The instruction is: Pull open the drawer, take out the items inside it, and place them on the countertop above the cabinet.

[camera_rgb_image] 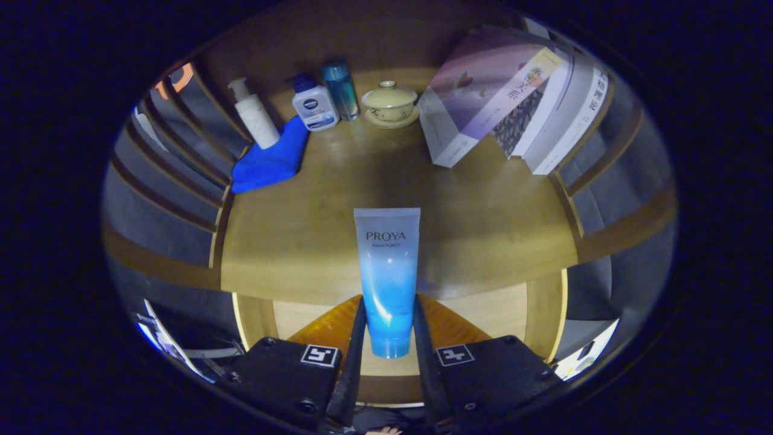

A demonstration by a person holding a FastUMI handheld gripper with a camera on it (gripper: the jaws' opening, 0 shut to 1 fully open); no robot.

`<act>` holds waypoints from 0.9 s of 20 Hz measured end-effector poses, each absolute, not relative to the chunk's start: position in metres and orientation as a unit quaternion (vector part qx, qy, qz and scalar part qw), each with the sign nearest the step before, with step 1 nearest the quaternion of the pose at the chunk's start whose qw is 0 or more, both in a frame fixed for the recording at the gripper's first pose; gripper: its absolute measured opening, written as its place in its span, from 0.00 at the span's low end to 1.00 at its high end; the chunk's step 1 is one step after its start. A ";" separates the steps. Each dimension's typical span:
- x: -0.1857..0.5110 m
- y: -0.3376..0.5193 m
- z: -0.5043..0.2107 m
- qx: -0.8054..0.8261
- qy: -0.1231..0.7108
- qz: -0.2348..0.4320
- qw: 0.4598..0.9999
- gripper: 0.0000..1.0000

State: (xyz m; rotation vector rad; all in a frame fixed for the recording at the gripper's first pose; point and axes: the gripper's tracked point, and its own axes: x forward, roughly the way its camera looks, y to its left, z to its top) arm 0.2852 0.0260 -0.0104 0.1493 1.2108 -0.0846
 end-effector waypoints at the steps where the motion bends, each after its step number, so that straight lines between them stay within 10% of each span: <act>1: 0.292 0.026 -0.013 0.071 0.571 -0.037 0.817 0.46; 18: 0.325 0.016 -0.026 0.064 0.559 -0.046 0.825 0.62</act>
